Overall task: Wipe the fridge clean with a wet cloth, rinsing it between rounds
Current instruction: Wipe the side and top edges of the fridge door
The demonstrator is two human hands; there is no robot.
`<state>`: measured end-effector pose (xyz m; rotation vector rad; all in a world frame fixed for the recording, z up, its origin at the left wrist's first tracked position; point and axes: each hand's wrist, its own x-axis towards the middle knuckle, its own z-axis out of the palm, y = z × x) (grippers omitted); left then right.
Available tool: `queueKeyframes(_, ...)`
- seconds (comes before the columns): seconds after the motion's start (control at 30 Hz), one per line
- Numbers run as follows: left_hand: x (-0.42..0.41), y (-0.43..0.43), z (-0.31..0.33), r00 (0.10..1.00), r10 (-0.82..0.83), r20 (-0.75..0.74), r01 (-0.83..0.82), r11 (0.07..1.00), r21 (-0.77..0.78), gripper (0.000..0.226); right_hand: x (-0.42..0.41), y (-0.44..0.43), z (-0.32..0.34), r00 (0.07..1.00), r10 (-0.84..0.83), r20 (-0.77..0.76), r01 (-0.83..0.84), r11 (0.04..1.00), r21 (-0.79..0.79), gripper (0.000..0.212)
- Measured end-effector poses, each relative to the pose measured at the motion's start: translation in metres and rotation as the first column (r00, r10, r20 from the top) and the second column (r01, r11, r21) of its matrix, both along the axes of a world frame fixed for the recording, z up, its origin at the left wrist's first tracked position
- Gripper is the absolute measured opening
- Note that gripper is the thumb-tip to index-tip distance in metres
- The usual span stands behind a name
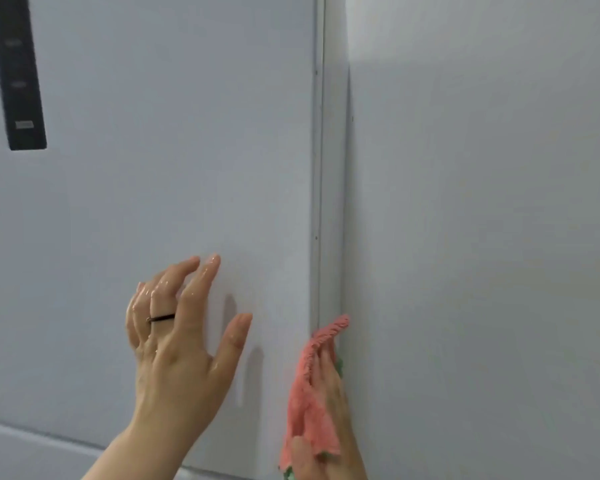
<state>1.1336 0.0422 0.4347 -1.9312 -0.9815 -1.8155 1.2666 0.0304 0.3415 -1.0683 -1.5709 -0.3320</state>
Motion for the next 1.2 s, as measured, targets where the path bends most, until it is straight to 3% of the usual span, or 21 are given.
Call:
queueKeyframes(0.1,0.016,-0.012,0.012,1.0,-0.012,0.008,0.012,0.997,-0.08,0.053,0.021,-0.005,0.027,0.978,0.037,0.205,-0.08,0.975,0.209,0.056)
queueKeyframes(0.17,0.018,-0.017,0.021,1.0,0.008,0.02,-0.006,0.994,-0.111,0.056,0.028,0.0,0.049,0.964,0.098,0.248,-0.162,0.954,0.253,0.053)
queueKeyframes(0.27,0.016,-0.02,0.042,0.997,0.073,0.024,-0.071,0.992,-0.102,0.069,0.019,0.008,0.059,0.957,0.183,0.225,-0.246,0.923,0.295,0.055)
queueKeyframes(0.33,0.018,-0.019,0.06,0.993,0.118,0.015,-0.116,0.987,-0.107,0.065,-0.01,0.007,0.056,0.978,0.186,0.094,-0.207,0.918,0.337,0.05)
queueKeyframes(0.4,0.019,-0.016,0.074,0.992,0.124,0.037,-0.116,0.978,-0.173,0.06,-0.011,0.005,0.063,0.944,0.328,-0.039,-0.303,0.907,0.293,0.049)
queueKeyframes(0.43,0.019,-0.016,0.08,0.991,0.129,0.038,-0.118,0.97,-0.213,0.06,-0.007,0.009,0.07,0.956,0.283,-0.076,-0.249,0.921,0.299,0.051)
queueKeyframes(0.5,0.015,-0.014,0.084,0.991,0.132,0.012,-0.126,0.962,-0.242,0.058,-0.001,0.014,0.091,0.971,0.238,-0.019,-0.23,0.953,0.197,0.05)
queueKeyframes(0.53,0.013,-0.014,0.086,0.991,0.137,-0.001,-0.133,0.962,-0.237,0.056,-0.002,0.024,0.104,0.977,0.197,0.076,-0.211,0.932,0.296,0.05)
queueKeyframes(0.6,0.013,-0.017,0.093,0.99,0.139,0.002,-0.134,0.961,-0.241,0.055,0.015,0.022,0.143,0.913,0.383,0.141,-0.408,0.868,0.282,0.059)
queueKeyframes(0.7,0.012,-0.021,0.111,0.993,0.116,0.034,-0.103,0.959,-0.265,0.06,0.018,0.023,0.19,0.886,0.455,0.096,-0.46,0.829,0.317,0.062)
queueKeyframes(0.9,0.007,-0.012,0.124,0.997,0.078,0.019,-0.071,0.963,-0.259,0.057,0.012,0.026,0.164,0.888,0.431,0.161,-0.459,0.824,0.331,0.08)
queueKeyframes(1.0,0.006,-0.01,0.126,0.994,0.104,0.023,-0.096,0.968,-0.231,0.055,0.014,0.024,0.236,0.873,0.462,0.156,-0.487,0.842,0.233,0.078)
queueKeyframes(1.2,-0.001,-0.016,0.15,0.975,0.218,-0.038,-0.221,0.945,-0.242,0.051,0.019,0.023,0.38,0.887,0.446,0.122,-0.463,0.857,0.228,0.066)
